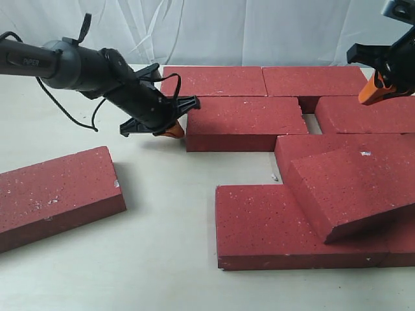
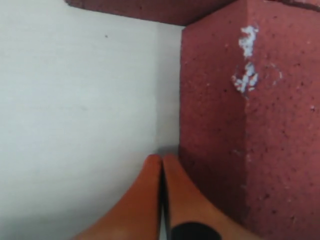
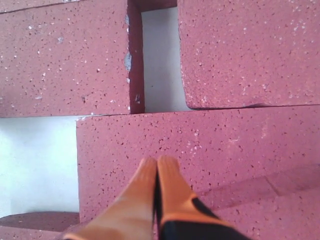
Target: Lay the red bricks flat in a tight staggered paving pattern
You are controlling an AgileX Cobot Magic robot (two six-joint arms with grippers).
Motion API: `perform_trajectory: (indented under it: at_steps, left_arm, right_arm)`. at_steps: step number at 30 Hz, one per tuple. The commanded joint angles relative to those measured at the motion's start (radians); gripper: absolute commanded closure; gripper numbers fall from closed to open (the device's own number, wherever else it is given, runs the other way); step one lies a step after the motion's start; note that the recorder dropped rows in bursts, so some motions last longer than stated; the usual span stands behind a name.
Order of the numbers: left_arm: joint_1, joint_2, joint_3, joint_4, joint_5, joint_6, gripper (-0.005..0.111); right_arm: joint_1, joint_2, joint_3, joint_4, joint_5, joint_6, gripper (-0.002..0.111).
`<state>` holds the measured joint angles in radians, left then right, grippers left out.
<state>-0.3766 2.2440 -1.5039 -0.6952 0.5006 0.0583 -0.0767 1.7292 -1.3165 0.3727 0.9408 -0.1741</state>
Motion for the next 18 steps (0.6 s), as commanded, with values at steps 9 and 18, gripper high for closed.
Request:
perform_trajectory:
  at_steps: [9,18]
  left_arm:
    - [-0.045,0.005,-0.002,-0.097,-0.057,0.033,0.107]
    - [-0.054,0.005,-0.002,-0.106,-0.078,0.036,0.107]
  right_arm:
    - [-0.003,0.003,0.005,-0.002,-0.004,-0.010,0.109]
    - [-0.003,0.003,0.005,-0.002,-0.004,-0.010,0.109]
